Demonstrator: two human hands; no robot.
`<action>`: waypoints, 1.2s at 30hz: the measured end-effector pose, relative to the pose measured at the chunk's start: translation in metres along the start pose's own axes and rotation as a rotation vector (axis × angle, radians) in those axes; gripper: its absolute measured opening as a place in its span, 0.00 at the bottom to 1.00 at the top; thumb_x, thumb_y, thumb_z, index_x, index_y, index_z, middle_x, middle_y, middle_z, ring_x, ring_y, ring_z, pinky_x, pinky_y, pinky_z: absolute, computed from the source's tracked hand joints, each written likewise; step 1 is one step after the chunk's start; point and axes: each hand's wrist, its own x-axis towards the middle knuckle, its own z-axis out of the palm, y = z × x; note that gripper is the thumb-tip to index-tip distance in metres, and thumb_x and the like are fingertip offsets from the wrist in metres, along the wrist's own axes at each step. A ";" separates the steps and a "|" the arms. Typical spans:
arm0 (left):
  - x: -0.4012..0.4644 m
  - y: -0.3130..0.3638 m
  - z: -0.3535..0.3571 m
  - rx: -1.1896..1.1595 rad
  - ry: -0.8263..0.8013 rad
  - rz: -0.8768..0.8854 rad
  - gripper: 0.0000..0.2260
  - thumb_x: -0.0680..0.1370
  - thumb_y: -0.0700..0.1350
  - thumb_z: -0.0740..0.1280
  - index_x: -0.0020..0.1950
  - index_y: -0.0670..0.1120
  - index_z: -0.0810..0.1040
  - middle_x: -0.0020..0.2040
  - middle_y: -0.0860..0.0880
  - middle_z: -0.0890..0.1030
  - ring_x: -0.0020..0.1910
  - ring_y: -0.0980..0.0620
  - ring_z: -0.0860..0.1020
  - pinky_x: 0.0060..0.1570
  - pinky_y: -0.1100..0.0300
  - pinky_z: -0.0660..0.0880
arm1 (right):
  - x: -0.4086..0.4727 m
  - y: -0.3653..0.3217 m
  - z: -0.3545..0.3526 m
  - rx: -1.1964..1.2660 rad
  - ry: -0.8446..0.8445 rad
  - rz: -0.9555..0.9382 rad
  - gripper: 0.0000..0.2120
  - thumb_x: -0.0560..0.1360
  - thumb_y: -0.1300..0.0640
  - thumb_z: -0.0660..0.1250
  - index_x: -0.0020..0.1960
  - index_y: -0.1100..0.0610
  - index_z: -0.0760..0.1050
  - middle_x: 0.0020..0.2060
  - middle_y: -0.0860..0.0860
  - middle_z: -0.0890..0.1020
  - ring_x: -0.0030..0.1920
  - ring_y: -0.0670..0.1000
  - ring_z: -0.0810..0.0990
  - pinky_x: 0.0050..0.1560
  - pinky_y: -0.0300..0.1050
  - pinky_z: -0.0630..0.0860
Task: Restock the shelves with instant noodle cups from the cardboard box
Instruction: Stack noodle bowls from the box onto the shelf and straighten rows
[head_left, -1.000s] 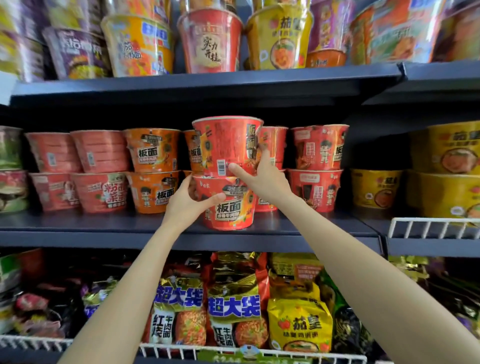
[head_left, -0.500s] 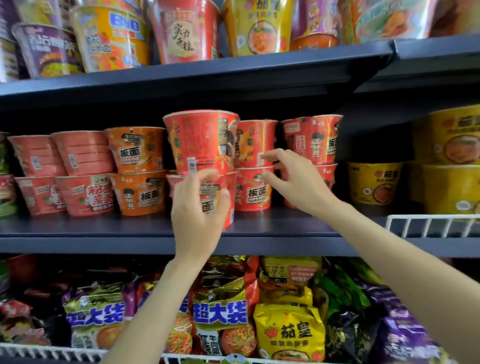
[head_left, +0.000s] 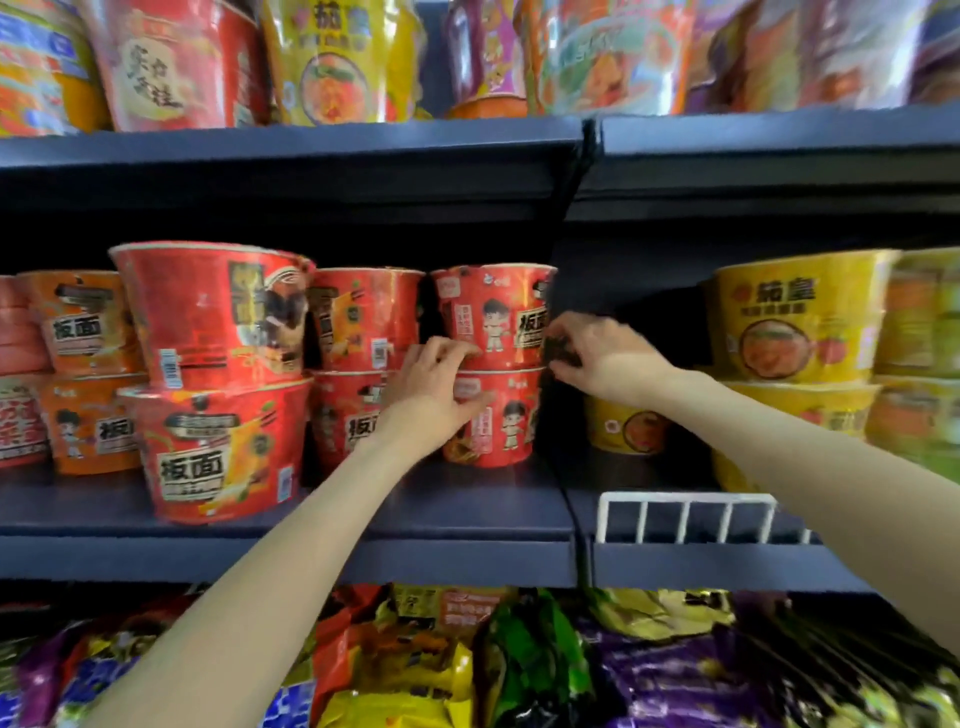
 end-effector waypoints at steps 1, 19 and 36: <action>0.004 0.005 0.004 0.024 -0.029 -0.012 0.26 0.74 0.61 0.65 0.69 0.54 0.65 0.66 0.52 0.66 0.66 0.50 0.64 0.60 0.53 0.68 | 0.006 0.005 0.007 0.015 -0.055 0.057 0.23 0.76 0.51 0.64 0.67 0.57 0.65 0.61 0.57 0.76 0.59 0.59 0.76 0.57 0.51 0.74; 0.003 -0.029 0.012 -0.103 0.114 0.091 0.16 0.76 0.48 0.67 0.64 0.54 0.74 0.61 0.54 0.73 0.60 0.50 0.72 0.57 0.51 0.74 | -0.006 0.016 0.006 0.230 0.008 -0.119 0.17 0.73 0.58 0.68 0.62 0.54 0.74 0.57 0.50 0.79 0.55 0.50 0.79 0.56 0.48 0.77; 0.024 -0.019 0.022 -0.412 0.109 -0.168 0.34 0.74 0.51 0.70 0.75 0.48 0.58 0.73 0.45 0.63 0.68 0.47 0.68 0.65 0.46 0.69 | 0.026 -0.006 0.031 0.255 -0.032 0.136 0.30 0.75 0.47 0.67 0.72 0.56 0.61 0.66 0.55 0.71 0.63 0.56 0.74 0.62 0.52 0.73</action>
